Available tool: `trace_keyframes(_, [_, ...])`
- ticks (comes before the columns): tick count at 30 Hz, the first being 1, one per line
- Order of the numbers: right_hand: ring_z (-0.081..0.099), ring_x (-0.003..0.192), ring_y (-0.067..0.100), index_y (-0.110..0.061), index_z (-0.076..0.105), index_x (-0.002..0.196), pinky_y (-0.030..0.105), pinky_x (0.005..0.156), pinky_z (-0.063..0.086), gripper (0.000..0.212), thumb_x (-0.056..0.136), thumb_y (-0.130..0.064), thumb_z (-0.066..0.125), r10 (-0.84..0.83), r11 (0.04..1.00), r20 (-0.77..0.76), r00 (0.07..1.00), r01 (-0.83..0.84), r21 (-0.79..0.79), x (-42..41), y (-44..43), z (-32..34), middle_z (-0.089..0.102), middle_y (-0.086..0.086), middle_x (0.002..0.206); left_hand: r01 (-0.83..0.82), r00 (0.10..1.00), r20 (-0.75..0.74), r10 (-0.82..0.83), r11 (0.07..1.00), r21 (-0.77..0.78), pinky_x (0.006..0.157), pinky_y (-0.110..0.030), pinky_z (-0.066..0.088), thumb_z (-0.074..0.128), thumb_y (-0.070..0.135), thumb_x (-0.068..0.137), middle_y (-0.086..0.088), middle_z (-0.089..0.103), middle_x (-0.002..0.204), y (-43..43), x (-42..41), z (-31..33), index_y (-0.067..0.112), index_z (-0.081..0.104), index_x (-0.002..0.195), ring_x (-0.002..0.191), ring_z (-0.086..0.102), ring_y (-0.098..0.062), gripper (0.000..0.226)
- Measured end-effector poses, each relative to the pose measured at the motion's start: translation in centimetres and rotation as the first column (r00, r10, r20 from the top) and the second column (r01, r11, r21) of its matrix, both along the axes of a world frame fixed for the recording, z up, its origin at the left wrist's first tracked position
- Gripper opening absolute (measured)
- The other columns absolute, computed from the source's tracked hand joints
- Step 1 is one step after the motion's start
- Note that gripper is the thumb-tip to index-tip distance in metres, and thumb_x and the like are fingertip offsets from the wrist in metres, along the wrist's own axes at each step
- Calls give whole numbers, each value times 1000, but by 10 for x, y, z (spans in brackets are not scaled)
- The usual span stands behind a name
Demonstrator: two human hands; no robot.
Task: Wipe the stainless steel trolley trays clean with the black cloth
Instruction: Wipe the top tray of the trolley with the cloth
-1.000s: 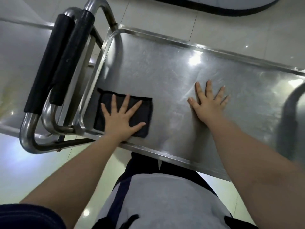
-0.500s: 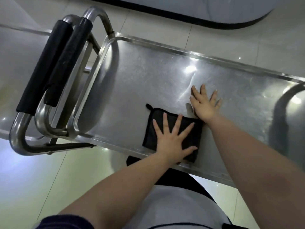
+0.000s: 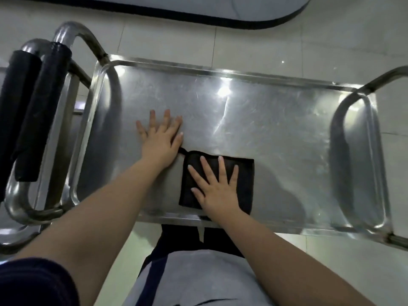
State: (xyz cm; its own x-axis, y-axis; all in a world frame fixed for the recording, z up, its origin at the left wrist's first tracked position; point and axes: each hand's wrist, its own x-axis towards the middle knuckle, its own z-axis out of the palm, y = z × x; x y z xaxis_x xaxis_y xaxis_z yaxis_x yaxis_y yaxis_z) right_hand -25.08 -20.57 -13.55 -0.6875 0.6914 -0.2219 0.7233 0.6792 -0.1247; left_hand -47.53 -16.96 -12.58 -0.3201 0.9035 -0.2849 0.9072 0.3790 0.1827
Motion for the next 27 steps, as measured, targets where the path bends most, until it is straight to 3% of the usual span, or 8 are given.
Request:
trace_keyframes(2, [0, 150, 36, -49, 9, 153, 74, 108, -9, 59, 96, -62, 21, -26, 999, 15, 1000, 26, 19, 24, 10, -5, 4, -10, 164, 70, 997, -20, -71, 997, -29, 110, -66, -17, 18, 55, 100, 6, -10, 164, 7, 6, -8, 42, 1, 154, 148, -20, -31, 58])
trace_keyframes(6, [6, 149, 39, -50, 13, 151, 78, 106, 3, 58, 95, -63, 24, -235, 972, 51, 971, 234, 26, 62, 48, 1, 15, -10, 163, 57, 998, -32, -57, 998, -15, 110, -67, -15, 14, 59, 98, 10, -11, 163, 8, 12, -17, 46, -2, 153, 149, -16, -28, 59])
trace_keyframes(11, [-13, 149, 35, -58, -11, 145, 76, 106, -7, 57, 94, -67, 14, -406, 912, 91, 909, 410, -24, 25, 163, -2, -11, -18, 162, 59, 997, -41, -58, 998, 13, 110, -67, -13, 9, 62, 96, 10, -13, 163, 7, 12, -26, 47, -5, 152, 149, -15, -28, 59])
trace_keyframes(14, [-18, 147, 35, -59, -13, 145, 78, 103, -9, 56, 95, -68, 13, -440, 888, 117, 890, 450, -90, -12, 230, -1, -18, -19, 161, 61, 998, -37, -59, 997, 45, 111, -68, -12, 9, 62, 97, 11, -11, 163, 6, 9, -28, 48, -4, 152, 150, -13, -29, 59])
trace_keyframes(18, [-18, 147, 36, -56, -10, 147, 77, 104, -10, 58, 94, -67, 10, -380, 921, 107, 919, 386, -44, -22, 200, 0, -14, -17, 162, 58, 998, -39, -57, 998, 38, 110, -69, -11, 8, 62, 97, 11, -12, 163, 8, 6, -28, 49, -9, 151, 150, -14, -29, 58])
trace_keyframes(24, [3, 149, 39, -50, 17, 152, 76, 107, 0, 57, 96, -63, 27, -73, 997, -25, 997, 73, 6, 5, 26, 0, 11, -9, 164, 67, 997, -39, -67, 998, 5, 110, -70, -10, 11, 58, 95, 9, -11, 164, 9, 6, -23, 48, -7, 151, 149, -14, -29, 60])
trace_keyframes(27, [7, 150, 35, -50, 22, 151, 75, 108, 6, 56, 96, -63, 30, -9, 1000, 3, 1000, 9, 29, 46, 23, 1, 16, -11, 163, 55, 998, -31, -56, 998, -11, 110, -69, -12, 9, 60, 95, 11, -12, 163, 9, 5, -24, 50, -8, 150, 149, -17, -28, 59])
